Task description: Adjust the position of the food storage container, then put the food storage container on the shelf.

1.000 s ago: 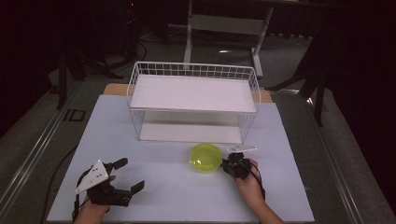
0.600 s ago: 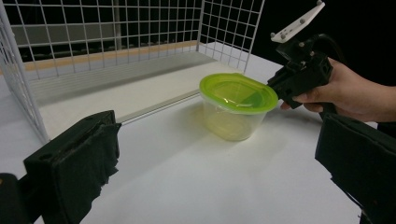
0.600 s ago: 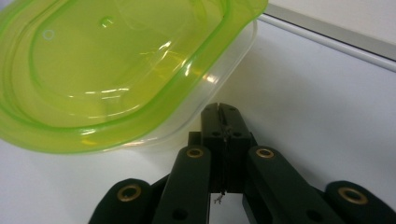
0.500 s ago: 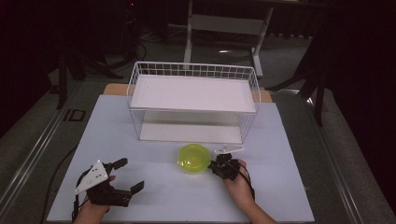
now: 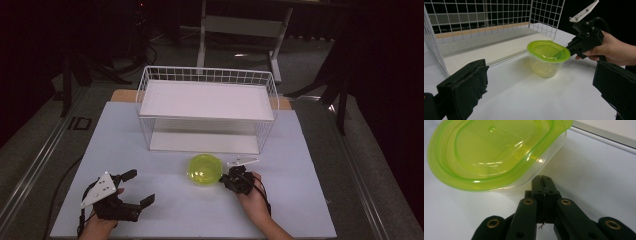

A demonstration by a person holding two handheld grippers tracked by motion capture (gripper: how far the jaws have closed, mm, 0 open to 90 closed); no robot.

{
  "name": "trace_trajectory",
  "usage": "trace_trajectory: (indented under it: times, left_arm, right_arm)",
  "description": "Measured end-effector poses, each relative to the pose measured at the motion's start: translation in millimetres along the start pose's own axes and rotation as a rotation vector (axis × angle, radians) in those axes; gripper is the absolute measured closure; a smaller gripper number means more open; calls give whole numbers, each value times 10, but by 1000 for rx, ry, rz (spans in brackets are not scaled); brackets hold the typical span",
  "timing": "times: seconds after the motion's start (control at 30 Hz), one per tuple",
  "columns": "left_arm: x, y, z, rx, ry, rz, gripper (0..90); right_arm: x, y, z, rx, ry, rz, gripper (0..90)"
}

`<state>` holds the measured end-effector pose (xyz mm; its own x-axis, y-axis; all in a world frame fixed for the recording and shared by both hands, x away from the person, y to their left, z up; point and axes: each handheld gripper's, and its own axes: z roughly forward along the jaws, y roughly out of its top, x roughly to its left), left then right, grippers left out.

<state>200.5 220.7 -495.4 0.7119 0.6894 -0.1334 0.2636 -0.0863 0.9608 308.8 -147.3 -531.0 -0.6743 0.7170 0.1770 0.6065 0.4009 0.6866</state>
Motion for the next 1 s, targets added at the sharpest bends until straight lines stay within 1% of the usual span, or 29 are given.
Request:
trace_trajectory:
  times: [0.03, 0.27, 0.33, 0.4, 0.47, 0.5, 0.6, 0.67, 0.73, 0.77, 0.8, 0.83, 0.87, 0.9, 0.93, 0.97, 1.0]
  left_arm:
    - [2, -2, 2, 3, -2, -2, 5]
    - [-8, 0, 5, 7, -7, 3, 5]
    - [-5, -1, 4, 6, -9, 2, 5]
    - [-4, 0, 1, 5, -9, 1, 5]
    - [-4, 0, -3, 1, -9, -1, 5]
    - [-4, 1, -5, 1, -10, -1, 5]
    - [-3, 0, -2, 1, -11, -3, 5]
    - [-2, 0, 11, 2, -39, -32, 5]
    - [-11, 1, 29, 7, -58, -33, 5]
    - [-20, 0, 36, 10, -61, -29, 6]
    - [-20, 0, 36, 10, -61, -29, 5]
    - [-36, 0, 51, 12, -69, -24, 5]
    - [-42, 2, 57, 14, -70, -21, 5]
    - [-49, 7, 63, 19, -69, -13, 5]
    - [-57, 13, 68, 24, -58, 6, 6]
    - [-61, 17, 70, 25, -55, 11, 6]
    - [-61, 17, 70, 25, -55, 11, 6]
  right_arm:
    - [17, 19, 24, 2, 11, 7, 899]
    - [97, 108, 126, -1, 18, -6, 899]
    - [109, 128, 157, -1, 20, -19, 899]
    - [115, 139, 173, 5, 22, -16, 899]
    - [110, 132, 162, -1, 21, -19, 897]
    - [111, 124, 144, 4, 17, -16, 880]
    - [92, 74, 60, -9, -2, -34, 834]
    - [66, 36, -8, -19, -6, -38, 802]
    - [49, 4, -91, -35, -3, -32, 737]
    - [54, -11, -138, -42, -8, -45, 711]
    - [54, -11, -138, -42, -8, -45, 711]
    - [58, -24, -188, -52, -14, -57, 671]
    - [71, -50, -286, -79, -15, -70, 534]
    - [79, -63, -336, -93, -13, -70, 506]
    - [89, -75, -387, -112, -8, -62, 440]
    - [97, -84, -436, -128, 5, -57, 351]
    - [97, -84, -436, -128, 5, -57, 351]
